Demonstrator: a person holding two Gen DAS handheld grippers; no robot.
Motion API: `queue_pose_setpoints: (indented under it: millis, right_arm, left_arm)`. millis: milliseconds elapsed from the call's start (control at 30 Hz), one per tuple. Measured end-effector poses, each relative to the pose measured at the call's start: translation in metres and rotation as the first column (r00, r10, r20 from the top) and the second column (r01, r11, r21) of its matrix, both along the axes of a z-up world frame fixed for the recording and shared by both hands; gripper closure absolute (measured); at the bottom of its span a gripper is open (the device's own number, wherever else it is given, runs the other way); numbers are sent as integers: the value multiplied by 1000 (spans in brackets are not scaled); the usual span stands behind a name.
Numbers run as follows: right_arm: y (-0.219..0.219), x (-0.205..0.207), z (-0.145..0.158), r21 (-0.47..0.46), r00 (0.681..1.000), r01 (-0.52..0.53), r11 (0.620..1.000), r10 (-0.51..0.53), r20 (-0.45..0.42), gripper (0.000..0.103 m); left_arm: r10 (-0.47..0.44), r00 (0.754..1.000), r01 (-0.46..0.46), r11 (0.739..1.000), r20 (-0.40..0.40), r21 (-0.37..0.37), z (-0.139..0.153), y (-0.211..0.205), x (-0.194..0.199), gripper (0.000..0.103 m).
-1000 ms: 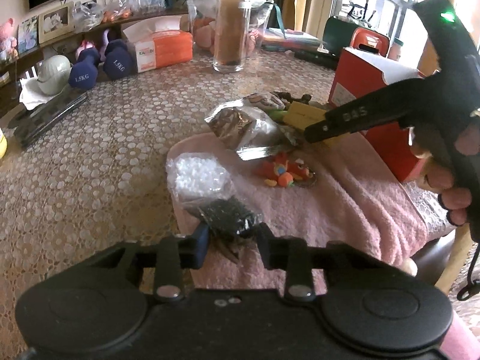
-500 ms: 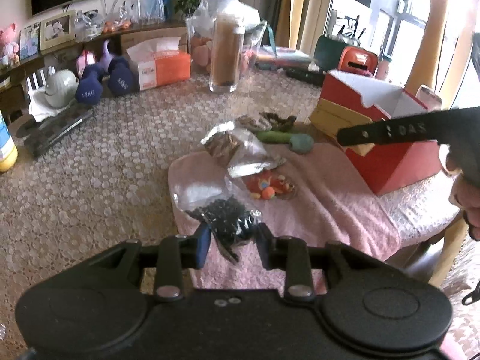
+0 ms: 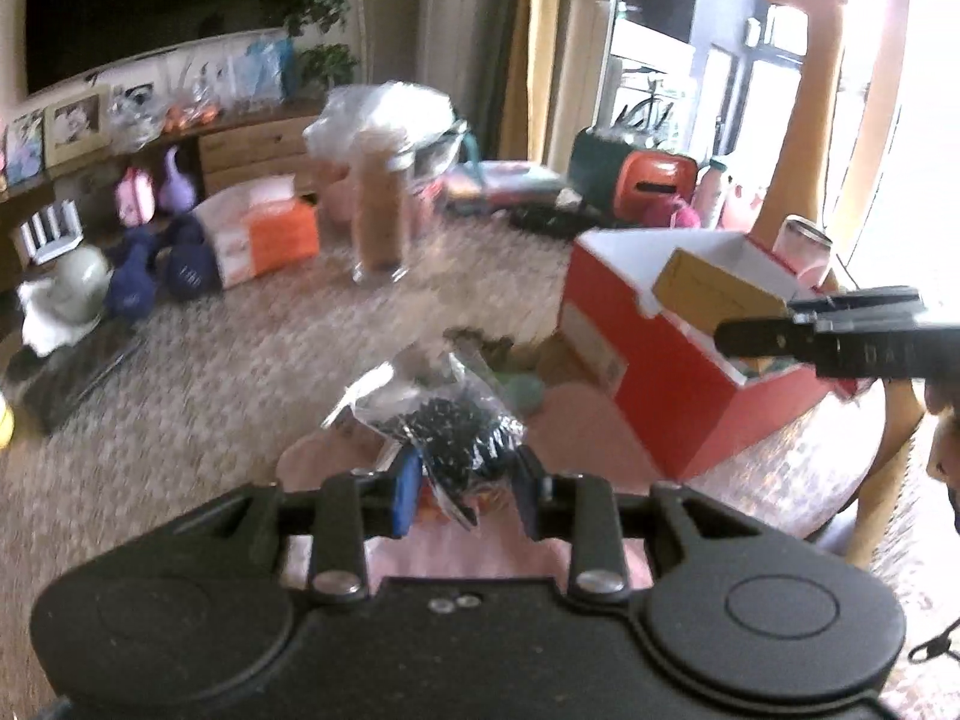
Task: Organize objects
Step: 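Carry both items over the shoebox and lower them inside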
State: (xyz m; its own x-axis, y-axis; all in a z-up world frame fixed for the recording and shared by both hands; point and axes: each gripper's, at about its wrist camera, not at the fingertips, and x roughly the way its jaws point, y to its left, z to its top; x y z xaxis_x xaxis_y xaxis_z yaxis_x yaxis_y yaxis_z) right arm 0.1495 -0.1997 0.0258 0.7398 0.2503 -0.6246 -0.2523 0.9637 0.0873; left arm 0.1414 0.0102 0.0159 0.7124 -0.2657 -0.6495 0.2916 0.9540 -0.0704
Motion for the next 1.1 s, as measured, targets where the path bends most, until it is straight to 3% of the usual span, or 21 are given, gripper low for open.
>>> queue_pose_setpoints:
  millis: [500,767,867,1100]
  right_arm:
    - [-101,3,6,-84,988,155,984,-155,11,67]
    - [-146,22,-9,-122,975,219,968,-222,-18,67]
    - [-157,32,-15,-141,970,233,962,-240,-34,67]
    - [-174,68,-35,-171,962,232,958,-252,-105,67]
  left_arm:
    - [-138,986,134,990,-92,-44,22,-107,70,72]
    - [-203,973,204,979,-108,3,22,-169,101,72]
    - [-219,967,228,972,-126,57,15,-196,114,72]
    - [-255,944,276,958,-209,80,-10,-240,140,72]
